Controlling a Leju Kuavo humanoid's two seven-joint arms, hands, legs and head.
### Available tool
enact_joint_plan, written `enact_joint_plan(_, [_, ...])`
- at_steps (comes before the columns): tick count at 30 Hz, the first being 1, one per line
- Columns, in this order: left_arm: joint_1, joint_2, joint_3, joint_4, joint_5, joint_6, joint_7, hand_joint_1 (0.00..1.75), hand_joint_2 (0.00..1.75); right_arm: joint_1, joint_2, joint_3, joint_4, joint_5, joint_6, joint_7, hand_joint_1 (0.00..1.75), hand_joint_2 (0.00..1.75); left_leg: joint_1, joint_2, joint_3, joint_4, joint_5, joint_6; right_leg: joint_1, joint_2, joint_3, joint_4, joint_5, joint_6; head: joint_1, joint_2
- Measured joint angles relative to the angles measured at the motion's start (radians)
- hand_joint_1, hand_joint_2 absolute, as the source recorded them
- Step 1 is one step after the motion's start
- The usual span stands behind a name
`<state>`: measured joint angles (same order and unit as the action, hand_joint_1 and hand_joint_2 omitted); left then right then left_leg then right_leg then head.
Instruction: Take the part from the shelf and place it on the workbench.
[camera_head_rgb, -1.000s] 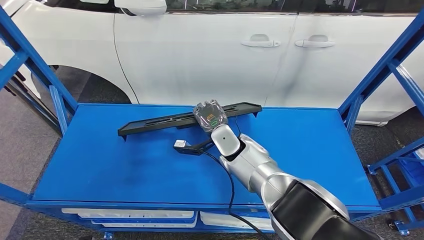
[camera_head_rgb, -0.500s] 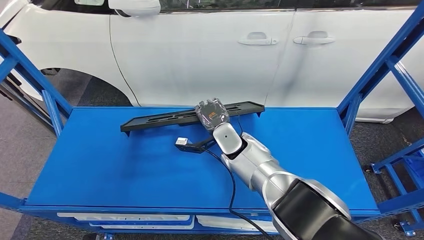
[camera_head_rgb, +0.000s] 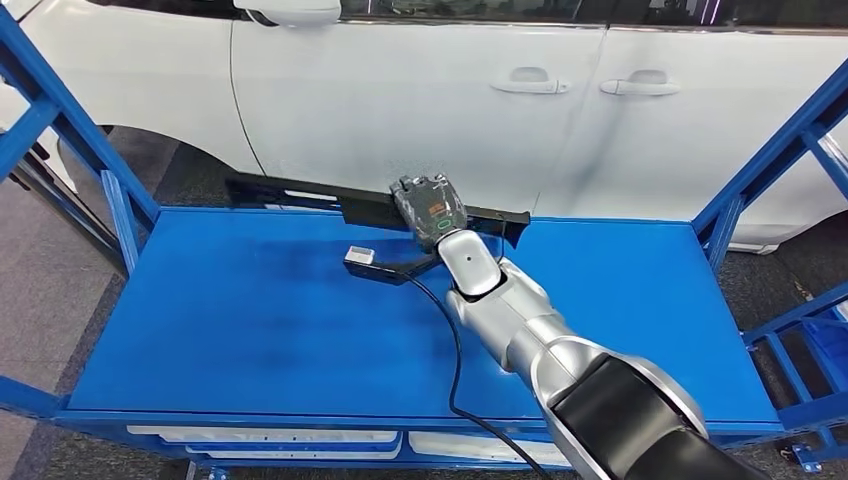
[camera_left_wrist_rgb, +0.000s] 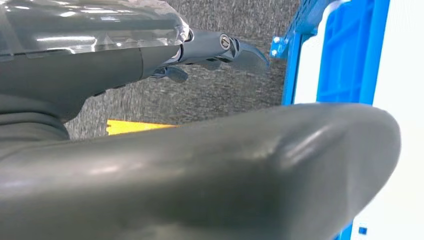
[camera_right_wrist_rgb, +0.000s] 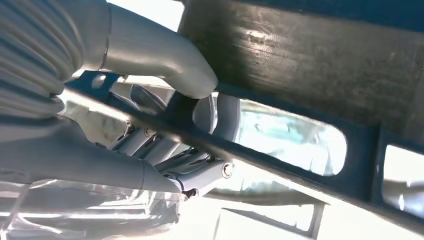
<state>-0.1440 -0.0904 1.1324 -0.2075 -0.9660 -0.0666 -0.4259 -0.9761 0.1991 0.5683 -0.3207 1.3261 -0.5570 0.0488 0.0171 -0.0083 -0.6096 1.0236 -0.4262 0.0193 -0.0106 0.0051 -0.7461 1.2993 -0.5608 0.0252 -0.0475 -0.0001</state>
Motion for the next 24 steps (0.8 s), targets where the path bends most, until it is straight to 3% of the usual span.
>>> enact_joint_plan(1, [0.000, 0.000, -0.001, 0.000, 0.001, 0.005, 0.001, 0.00, 0.00, 0.001, -0.001, -0.026, -0.019, -0.041, -0.028, -0.041, 1.75, 1.75, -0.003, 0.000, 0.001, 0.000, -0.001, 0.002, 0.001, 0.000, -0.011, 0.015, 0.007, -0.003, 0.000, 0.000])
enact_joint_plan(2, [0.000, 0.000, -0.002, 0.000, 0.004, 0.010, -0.003, 0.00, 0.00, 0.003, -0.002, -0.056, -0.045, -0.092, -0.048, -0.087, 1.75, 1.75, -0.006, -0.001, 0.002, 0.000, -0.002, 0.003, 0.004, 0.000, -0.002, -0.013, 0.033, -0.009, 0.000, 0.000])
enact_joint_plan(4, [0.001, -0.001, -0.002, 0.000, 0.020, 0.015, -0.021, 0.00, 0.00, 0.007, -0.004, -0.125, -0.122, -0.221, -0.056, -0.186, 1.75, 1.75, -0.012, -0.004, 0.006, 0.000, -0.005, 0.004, 0.013, 0.000, 0.059, -0.151, 0.106, -0.034, 0.000, 0.000])
enact_joint_plan(6, [0.002, -0.001, -0.001, 0.000, 0.037, 0.020, -0.038, 0.00, 0.00, 0.028, -0.007, -0.195, -0.241, -0.385, -0.022, -0.280, 1.75, 1.75, -0.014, -0.006, 0.006, -0.001, -0.006, 0.000, 0.024, -0.002, 0.106, -0.258, 0.143, -0.054, 0.000, 0.000])
enact_joint_plan(8, [0.009, 0.000, 0.001, 0.000, 0.049, 0.029, -0.041, 0.00, 0.00, 0.075, -0.013, -0.256, -0.393, -0.567, 0.042, -0.362, 1.75, 1.75, -0.012, -0.007, 0.006, -0.005, -0.007, -0.009, 0.030, -0.004, 0.116, -0.282, 0.142, -0.058, 0.000, 0.000])
enact_joint_plan(11, [0.023, 0.005, 0.004, 0.000, 0.061, 0.043, -0.047, 0.00, 0.00, 0.158, -0.020, -0.318, -0.613, -0.821, 0.135, -0.453, 1.75, 1.75, -0.011, -0.004, 0.000, 0.017, -0.031, -0.025, 0.018, -0.009, 0.134, -0.308, 0.148, -0.055, 0.000, 0.000])
enact_joint_plan(15, [0.032, 0.011, 0.008, 0.000, 0.068, 0.054, -0.052, 0.00, 0.00, 0.237, -0.026, -0.353, -0.817, -1.048, 0.238, -0.498, 1.75, 1.75, -0.002, 0.001, -0.094, 0.223, -0.128, -0.044, 0.012, -0.010, 0.146, -0.316, 0.146, -0.057, 0.000, 0.000])
enact_joint_plan(17, [0.037, 0.013, 0.010, 0.000, 0.070, 0.056, -0.053, 0.00, 0.00, 0.283, -0.030, -0.361, -0.892, -1.140, 0.290, -0.503, 1.75, 1.75, 0.002, 0.002, -0.120, 0.267, -0.127, -0.052, 0.009, -0.010, 0.148, -0.313, 0.141, -0.054, 0.000, 0.000])
enact_joint_plan(18, [0.039, 0.015, 0.012, 0.000, 0.071, 0.056, -0.054, 0.00, 0.00, 0.309, -0.033, -0.365, -0.936, -1.187, 0.317, -0.505, 1.75, 1.75, 0.005, 0.003, -0.113, 0.247, -0.104, -0.056, 0.007, -0.009, 0.149, -0.309, 0.137, -0.051, 0.000, 0.000])
enact_joint_plan(21, [0.040, 0.019, 0.017, 0.000, 0.072, 0.056, -0.059, 0.00, 0.00, 0.370, -0.043, -0.368, -1.051, -1.289, 0.392, -0.514, 1.75, 1.75, 0.011, 0.004, -0.028, 0.064, -0.015, -0.059, 0.001, -0.005, 0.149, -0.286, 0.119, -0.035, 0.000, 0.000])
enact_joint_plan(22, [0.040, 0.020, 0.018, 0.000, 0.072, 0.054, -0.063, 0.00, 0.00, 0.388, -0.045, -0.368, -1.087, -1.323, 0.422, -0.519, 1.75, 1.75, 0.011, 0.003, -0.010, 0.027, -0.006, -0.053, 0.002, -0.004, 0.147, -0.280, 0.115, -0.029, 0.000, 0.000])
enact_joint_plan(24, [0.041, 0.021, 0.022, 0.000, 0.075, 0.044, -0.074, 0.00, 0.00, 0.430, -0.050, -0.368, -1.160, -1.384, 0.490, -0.527, 1.75, 1.75, 0.006, 0.000, -0.002, 0.009, -0.009, -0.036, 0.005, -0.003, 0.145, -0.276, 0.112, -0.020, 0.000, 0.000])
